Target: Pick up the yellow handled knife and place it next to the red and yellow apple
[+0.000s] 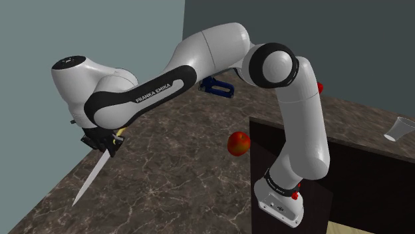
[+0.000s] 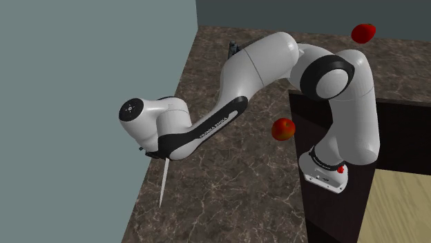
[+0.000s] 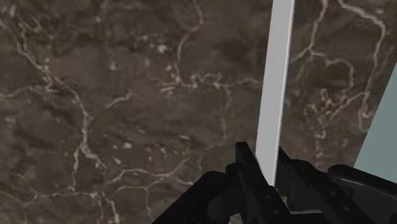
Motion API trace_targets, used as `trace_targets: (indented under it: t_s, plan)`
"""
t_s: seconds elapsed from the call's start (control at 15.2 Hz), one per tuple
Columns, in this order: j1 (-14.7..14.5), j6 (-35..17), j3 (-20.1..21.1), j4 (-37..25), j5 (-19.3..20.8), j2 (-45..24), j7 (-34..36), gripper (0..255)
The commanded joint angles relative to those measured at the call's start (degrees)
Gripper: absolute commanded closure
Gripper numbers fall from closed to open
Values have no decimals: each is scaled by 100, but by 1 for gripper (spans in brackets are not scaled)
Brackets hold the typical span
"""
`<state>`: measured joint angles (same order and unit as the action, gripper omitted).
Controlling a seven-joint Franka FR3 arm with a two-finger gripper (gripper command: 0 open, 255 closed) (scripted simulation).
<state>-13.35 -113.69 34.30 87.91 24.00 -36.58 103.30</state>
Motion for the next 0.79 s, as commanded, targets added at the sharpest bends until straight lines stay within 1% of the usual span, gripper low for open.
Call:
trace_targets:
  t_s: [0.0, 0.07, 0.73]
  plan:
    - [0, 0, 0, 0, 0, 0, 0, 255]
    - [0, 0, 0, 0, 0, 0, 0, 255]
    - [31, 584, 125, -338, -195, 292, -137, 255]
